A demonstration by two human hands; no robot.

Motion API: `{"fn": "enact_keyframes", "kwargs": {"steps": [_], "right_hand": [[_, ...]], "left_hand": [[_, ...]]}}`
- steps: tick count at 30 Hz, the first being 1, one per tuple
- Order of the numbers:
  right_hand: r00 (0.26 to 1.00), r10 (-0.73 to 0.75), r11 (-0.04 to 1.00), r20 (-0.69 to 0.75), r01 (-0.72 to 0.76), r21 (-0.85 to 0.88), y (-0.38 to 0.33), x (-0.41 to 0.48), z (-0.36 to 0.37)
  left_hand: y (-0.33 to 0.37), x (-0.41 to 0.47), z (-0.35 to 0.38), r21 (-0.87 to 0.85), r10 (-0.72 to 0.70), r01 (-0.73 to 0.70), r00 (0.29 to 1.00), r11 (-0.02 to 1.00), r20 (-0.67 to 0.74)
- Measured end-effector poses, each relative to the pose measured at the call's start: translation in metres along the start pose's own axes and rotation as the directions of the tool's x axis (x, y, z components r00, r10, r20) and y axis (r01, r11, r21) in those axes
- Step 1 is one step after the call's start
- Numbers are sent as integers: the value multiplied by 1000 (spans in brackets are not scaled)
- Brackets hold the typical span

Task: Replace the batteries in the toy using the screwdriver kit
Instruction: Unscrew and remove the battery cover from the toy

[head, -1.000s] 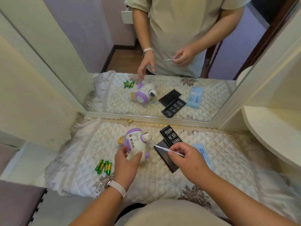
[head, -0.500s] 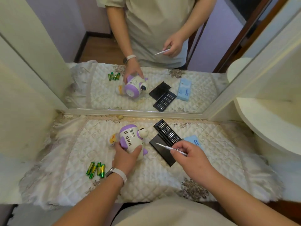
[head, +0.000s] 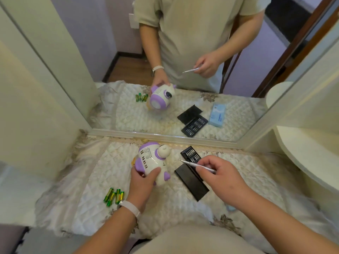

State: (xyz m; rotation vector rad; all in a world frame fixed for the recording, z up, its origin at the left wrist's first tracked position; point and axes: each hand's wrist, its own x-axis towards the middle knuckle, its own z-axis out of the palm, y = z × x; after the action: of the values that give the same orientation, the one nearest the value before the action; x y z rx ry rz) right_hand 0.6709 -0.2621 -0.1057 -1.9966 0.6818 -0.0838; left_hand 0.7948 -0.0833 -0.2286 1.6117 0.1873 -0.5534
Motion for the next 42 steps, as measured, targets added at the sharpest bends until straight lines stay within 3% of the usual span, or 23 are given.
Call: {"fn": "enact_keyframes", "kwargs": {"steps": [10, 17, 24, 42], "right_hand": [[938, -346, 909, 10, 338, -243, -71, 6, -40], [871, -486, 840, -70, 444, -310, -92, -1, -50], [855, -501, 842, -131, 448, -300, -95, -6, -53], [832, -554, 730, -31, 467, -499, -122, -17, -74]], "left_hand": [[97, -36, 5, -201, 265, -235, 955, 951, 136], [131, -58, 12, -290, 347, -281, 915, 915, 208], [140, -63, 15, -262, 390, -327, 888, 908, 243], [151, -73, 15, -119, 451, -436, 867, 892, 212]]}}
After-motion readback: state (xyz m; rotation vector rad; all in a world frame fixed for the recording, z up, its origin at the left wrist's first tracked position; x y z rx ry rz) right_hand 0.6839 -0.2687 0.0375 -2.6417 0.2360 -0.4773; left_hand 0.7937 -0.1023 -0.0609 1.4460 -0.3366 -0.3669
